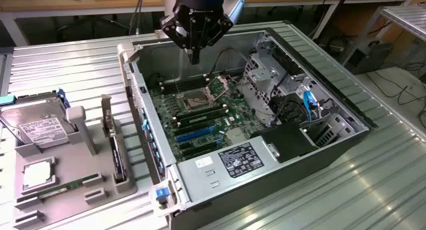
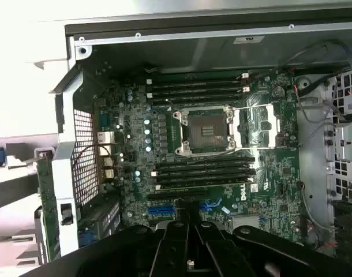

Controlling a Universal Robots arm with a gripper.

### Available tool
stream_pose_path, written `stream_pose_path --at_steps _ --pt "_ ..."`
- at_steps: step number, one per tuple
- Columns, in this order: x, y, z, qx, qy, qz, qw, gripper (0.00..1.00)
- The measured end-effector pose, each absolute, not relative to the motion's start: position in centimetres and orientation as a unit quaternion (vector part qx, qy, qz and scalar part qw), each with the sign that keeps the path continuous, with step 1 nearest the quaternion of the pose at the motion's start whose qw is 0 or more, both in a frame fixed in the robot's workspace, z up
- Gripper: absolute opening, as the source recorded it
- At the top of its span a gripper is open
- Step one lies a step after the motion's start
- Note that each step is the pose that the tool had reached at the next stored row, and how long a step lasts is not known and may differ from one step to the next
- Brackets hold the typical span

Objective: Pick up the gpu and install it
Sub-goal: 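Reach for the gpu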

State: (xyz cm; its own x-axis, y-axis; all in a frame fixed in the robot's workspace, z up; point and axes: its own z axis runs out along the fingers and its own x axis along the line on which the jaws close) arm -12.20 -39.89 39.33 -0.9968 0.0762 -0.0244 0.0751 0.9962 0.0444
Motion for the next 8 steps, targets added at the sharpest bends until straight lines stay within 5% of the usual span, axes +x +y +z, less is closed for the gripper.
stream_pose_path --at_steps 8 --pt "-12.2 -39.89 39.33 0.038 0.999 0.022 0.013 0.11"
